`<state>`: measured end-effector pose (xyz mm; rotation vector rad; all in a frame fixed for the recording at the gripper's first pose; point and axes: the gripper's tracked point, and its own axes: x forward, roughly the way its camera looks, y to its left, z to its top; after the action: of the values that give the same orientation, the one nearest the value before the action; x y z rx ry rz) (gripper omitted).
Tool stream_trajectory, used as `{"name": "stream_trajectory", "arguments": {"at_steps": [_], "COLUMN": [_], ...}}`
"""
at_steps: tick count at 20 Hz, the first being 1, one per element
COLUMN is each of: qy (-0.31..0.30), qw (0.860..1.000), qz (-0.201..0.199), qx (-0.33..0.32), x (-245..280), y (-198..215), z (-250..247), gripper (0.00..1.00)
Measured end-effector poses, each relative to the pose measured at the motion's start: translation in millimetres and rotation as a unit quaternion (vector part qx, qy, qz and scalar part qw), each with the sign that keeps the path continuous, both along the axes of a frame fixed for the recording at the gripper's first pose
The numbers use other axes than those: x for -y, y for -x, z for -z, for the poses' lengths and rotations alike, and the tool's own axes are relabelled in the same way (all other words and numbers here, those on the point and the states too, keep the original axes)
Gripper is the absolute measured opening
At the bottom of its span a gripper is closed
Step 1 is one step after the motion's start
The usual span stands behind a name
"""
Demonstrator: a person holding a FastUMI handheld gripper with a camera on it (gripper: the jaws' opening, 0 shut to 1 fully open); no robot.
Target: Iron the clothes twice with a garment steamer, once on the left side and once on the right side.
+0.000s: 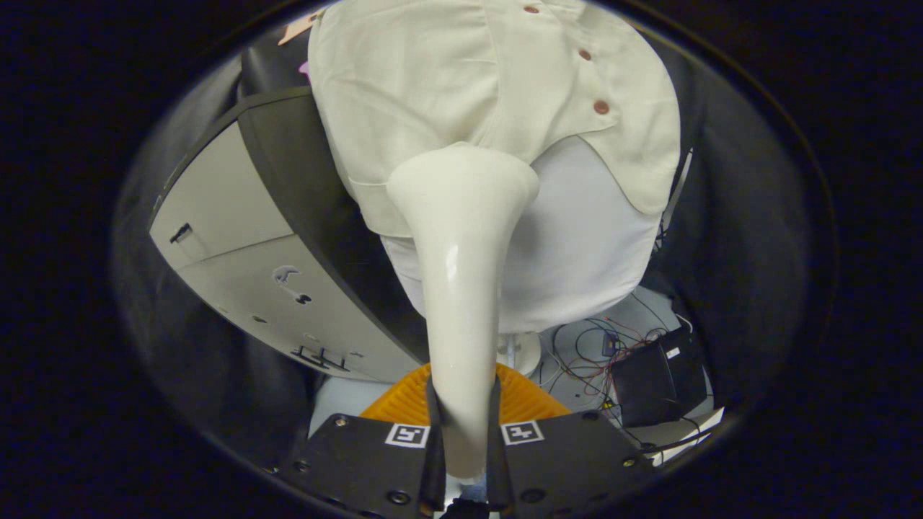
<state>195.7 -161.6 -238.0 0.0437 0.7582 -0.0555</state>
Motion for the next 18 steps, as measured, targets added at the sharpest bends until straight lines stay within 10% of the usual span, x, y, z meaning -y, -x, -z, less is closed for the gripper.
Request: {"name": "stream_trajectory", "arguments": {"at_steps": [18], "qy": [0.047], "qw": [0.978], "qz": [0.008], "qx": [0.203], "x": [102], "y": [-51], "z": [-277], "gripper": [0.22]}}
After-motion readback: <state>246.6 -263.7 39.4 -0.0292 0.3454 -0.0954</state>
